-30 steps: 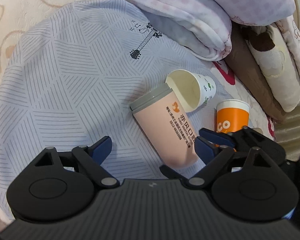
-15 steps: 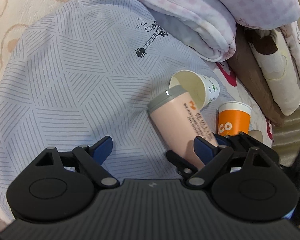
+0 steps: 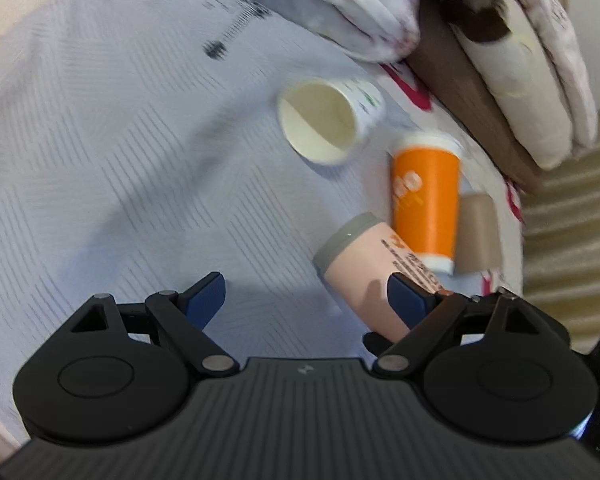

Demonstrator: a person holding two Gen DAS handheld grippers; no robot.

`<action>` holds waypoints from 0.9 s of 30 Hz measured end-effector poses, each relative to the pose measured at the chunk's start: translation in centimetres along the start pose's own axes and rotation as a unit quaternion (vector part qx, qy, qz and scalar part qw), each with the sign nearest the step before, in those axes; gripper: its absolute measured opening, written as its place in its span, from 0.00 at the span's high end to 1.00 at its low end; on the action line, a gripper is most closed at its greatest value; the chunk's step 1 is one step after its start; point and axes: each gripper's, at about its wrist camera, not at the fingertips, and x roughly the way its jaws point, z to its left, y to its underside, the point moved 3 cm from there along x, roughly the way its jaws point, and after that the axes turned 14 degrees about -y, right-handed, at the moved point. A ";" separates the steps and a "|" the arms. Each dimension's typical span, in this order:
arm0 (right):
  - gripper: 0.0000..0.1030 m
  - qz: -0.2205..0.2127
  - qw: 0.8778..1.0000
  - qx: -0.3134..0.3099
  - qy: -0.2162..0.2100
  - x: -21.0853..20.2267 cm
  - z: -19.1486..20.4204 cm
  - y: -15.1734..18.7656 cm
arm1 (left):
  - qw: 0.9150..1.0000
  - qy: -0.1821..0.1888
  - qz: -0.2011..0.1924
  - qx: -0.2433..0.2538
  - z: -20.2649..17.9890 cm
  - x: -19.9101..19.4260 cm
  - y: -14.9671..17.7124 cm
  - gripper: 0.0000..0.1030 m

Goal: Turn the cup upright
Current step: 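Close the right gripper on the pink cup's closed bottom end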

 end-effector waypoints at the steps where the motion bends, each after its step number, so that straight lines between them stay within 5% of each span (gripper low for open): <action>1: 0.35 0.000 1.000 0.003 0.002 -0.4 0.0 0.6 | 1.000 0.004 0.005 0.011 -0.4 0.1 0.3 0.14; 5: 0.35 -0.001 1.000 0.028 0.011 -1.8 -0.1 2.9 | 0.998 -0.008 0.009 0.056 -2.4 0.3 2.1 0.14; 12: 0.35 -0.030 0.996 0.087 0.004 -4.1 -0.2 6.2 | 0.996 0.048 0.049 0.058 -5.3 1.1 5.2 0.14; 16: 0.35 -0.036 0.993 0.109 -0.006 -4.4 -0.1 7.5 | 0.994 0.078 0.074 0.031 -6.1 2.5 6.7 0.14; 20: 0.35 -0.045 0.985 0.162 -0.027 -4.2 -0.8 8.7 | 0.990 0.105 0.094 -0.015 -6.3 3.5 7.6 0.28; 27: 0.35 -0.056 0.970 0.221 -0.088 -3.7 -0.8 10.3 | 0.993 0.080 0.086 0.010 -7.1 4.1 8.1 0.34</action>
